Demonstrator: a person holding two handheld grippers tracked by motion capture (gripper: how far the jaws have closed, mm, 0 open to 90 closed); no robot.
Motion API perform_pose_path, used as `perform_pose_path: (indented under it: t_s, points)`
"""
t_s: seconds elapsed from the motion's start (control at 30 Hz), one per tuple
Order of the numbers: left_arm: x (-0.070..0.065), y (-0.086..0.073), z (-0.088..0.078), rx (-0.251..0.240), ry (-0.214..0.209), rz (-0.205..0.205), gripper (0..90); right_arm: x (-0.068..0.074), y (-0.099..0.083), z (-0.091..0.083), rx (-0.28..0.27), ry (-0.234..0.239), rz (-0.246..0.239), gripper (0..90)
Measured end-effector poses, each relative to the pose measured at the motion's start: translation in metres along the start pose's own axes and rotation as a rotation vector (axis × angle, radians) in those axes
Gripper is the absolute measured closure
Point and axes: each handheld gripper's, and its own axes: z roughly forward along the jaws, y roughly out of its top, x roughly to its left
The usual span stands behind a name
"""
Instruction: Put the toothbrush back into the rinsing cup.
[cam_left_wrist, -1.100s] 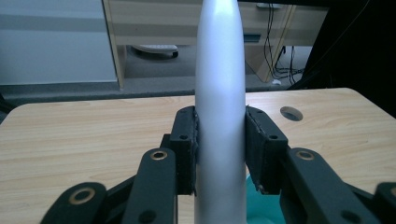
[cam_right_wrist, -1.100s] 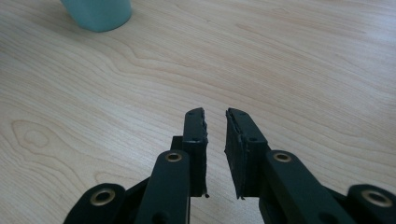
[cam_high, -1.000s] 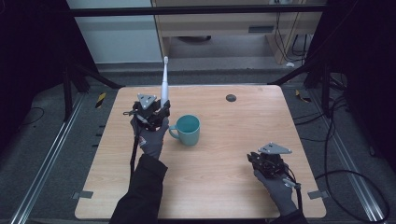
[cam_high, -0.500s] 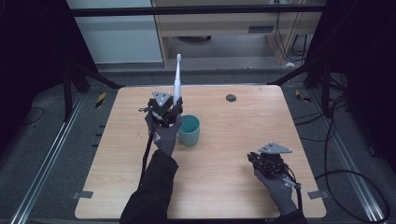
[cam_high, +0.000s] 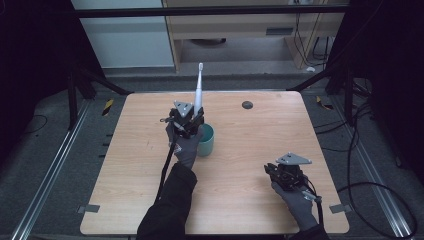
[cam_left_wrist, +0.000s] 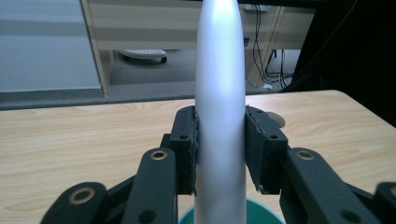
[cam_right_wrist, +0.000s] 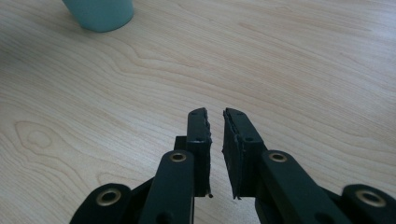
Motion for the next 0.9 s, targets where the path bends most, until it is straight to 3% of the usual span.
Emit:
perform_pose_path:
  t_s: [0.6, 0.9]
  points:
    - [-0.005, -0.033, 0.006, 0.03, 0.017, 0.008, 65.9, 0.001, 0.0, 0.001, 0.006, 0.002, -0.002, 80.0]
    - [-0.008, -0.04, 0.003, 0.035, 0.031, 0.039, 65.8, 0.002, 0.0, 0.002, 0.007, 0.003, -0.004, 79.7]
